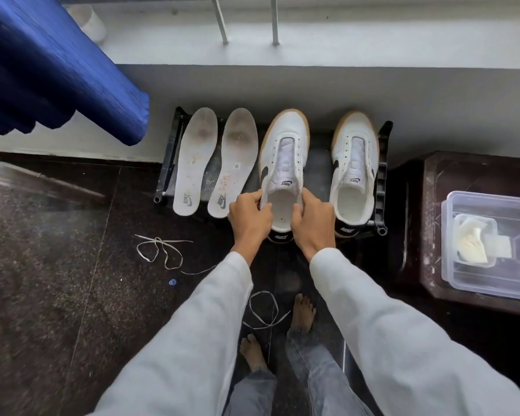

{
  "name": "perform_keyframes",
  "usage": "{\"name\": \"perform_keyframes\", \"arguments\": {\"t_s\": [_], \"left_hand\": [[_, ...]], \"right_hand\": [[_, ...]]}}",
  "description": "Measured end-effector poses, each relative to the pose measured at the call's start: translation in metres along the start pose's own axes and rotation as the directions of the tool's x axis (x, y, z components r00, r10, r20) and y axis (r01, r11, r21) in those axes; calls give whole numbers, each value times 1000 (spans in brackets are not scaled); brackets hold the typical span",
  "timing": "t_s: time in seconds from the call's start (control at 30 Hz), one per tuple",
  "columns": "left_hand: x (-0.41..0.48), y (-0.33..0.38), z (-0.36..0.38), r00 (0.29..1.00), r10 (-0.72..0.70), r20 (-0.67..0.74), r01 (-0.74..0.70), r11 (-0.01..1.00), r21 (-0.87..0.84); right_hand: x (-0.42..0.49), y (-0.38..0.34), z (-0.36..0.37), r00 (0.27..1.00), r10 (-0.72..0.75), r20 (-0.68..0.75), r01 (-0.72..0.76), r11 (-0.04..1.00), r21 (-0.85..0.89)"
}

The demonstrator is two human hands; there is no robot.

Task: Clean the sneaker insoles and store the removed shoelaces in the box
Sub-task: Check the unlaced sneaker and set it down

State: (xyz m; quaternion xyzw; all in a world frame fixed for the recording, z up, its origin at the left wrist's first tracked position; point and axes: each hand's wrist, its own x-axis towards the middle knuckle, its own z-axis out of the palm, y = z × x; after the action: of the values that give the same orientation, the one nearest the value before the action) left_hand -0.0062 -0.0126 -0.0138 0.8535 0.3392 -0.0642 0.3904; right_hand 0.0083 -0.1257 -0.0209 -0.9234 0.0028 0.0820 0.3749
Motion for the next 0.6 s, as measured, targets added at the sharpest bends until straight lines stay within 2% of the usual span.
{"name": "perform_keyframes", "arguments": {"t_s": [0.1,0.23,0.37,0.5,0.6], "left_hand": [[-31,-15,-10,999,-35,-32,33,997,-75],[-80,-58,-20,996,-86,16,87,981,-172],[-145,-113,-22,992,-125,13,124,961,-246],[-207,-173,-9,988,-153,18,151,943,-297],[-235,-214,16,983,-176,47,182,944,-275]], "right_hand": [[-33,5,-1,998,-57,-3,57,997,48],[-100,11,-1,996,-89,16,88,993,83],[-180,27,10,996,-49,76,41,994,101],[-260,58,33,997,0,71,-8,994,106],[-296,91,49,996,36,83,-43,995,87]]}}
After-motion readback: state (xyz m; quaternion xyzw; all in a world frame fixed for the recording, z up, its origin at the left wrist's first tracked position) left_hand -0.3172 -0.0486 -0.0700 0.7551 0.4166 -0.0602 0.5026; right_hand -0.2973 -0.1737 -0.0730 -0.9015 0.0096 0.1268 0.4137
